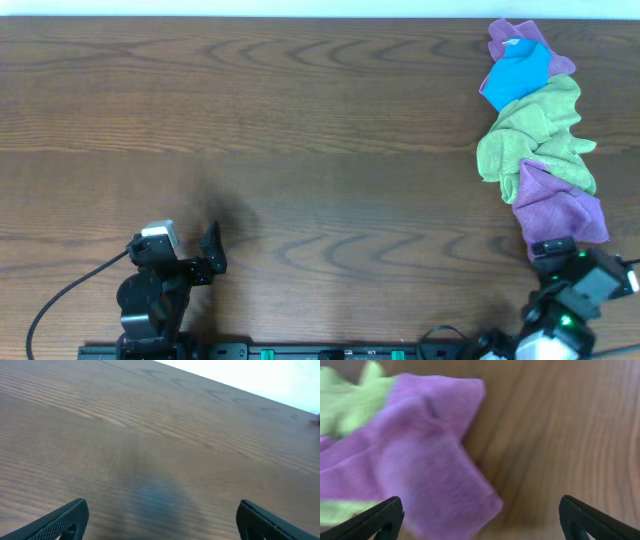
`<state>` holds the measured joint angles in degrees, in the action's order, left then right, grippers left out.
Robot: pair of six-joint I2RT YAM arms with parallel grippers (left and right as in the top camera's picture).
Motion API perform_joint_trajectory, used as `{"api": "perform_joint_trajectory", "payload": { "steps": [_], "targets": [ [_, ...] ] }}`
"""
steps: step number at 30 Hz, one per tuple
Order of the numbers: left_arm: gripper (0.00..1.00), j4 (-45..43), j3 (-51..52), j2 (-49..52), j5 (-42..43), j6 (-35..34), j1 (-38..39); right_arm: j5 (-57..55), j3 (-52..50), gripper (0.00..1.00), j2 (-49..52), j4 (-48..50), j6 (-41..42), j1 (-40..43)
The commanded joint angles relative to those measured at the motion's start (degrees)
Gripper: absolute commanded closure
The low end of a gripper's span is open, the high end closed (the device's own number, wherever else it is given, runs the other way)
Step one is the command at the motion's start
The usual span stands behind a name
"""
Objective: Fold the cloth
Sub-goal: 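Reach the right gripper to the purple cloth and grasp it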
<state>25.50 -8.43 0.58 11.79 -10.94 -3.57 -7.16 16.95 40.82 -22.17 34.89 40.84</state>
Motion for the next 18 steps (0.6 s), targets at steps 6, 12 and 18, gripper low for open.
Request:
{"api": "perform_joint_trajectory", "payload": {
  "steps": [6, 12, 18],
  "targets": [
    [0.05, 0.13, 1.09, -0.33, -0.20, -0.22, 0.24, 19.08, 3.21, 0.01, 18.91, 14.08, -9.49, 7.04],
    [0.05, 0.13, 1.09, -0.33, -0.20, -0.22, 0.24, 19.67, 3.19, 0.01, 23.54, 15.17, -9.46, 6.97],
    [0.05, 0.13, 1.09, -0.33, -0.20, -0.22, 0.24, 31.39, 3.21, 0.64, 24.11, 17.77, -7.17, 6.97]
  ]
}}
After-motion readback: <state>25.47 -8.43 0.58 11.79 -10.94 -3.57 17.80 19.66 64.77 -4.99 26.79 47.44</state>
